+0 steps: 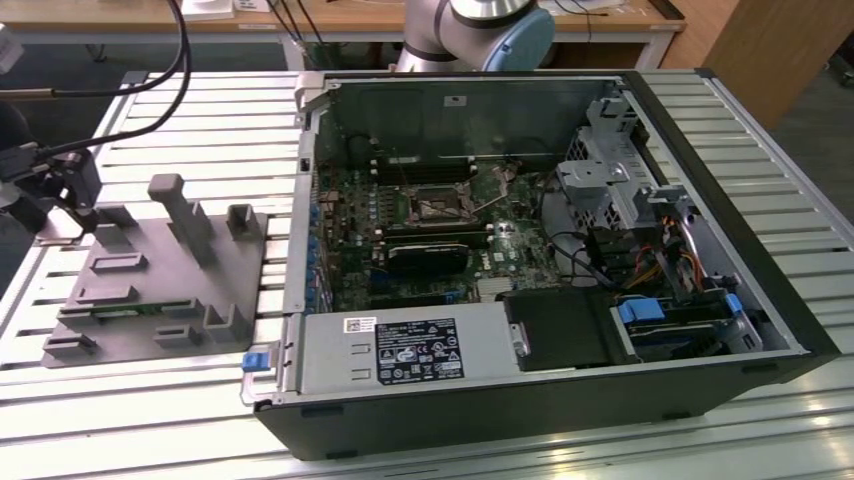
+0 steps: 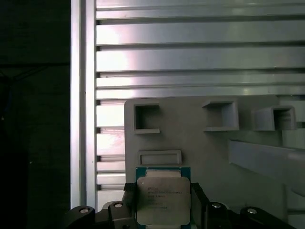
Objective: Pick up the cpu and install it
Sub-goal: 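Pick up the cpu and move it towards the insertion slot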
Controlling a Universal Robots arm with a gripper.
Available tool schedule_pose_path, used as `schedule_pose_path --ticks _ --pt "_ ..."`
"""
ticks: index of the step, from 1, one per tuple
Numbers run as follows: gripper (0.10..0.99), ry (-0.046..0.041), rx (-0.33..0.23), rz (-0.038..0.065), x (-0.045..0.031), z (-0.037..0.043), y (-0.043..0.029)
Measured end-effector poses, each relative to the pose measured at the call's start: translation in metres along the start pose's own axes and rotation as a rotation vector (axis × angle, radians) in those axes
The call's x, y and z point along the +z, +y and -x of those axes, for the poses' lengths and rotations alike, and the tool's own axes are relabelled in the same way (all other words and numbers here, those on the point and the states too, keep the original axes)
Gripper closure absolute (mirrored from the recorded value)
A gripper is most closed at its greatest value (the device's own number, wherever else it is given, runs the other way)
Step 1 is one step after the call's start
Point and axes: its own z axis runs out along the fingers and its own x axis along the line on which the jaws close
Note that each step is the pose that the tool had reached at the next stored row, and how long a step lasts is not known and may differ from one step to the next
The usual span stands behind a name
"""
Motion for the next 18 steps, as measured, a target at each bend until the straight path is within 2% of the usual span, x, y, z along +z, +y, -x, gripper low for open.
schedule_pose_path --ticks 18 --pt "0.545 0.0003 0.000 0.005 -0.0053 0.0000 0.0004"
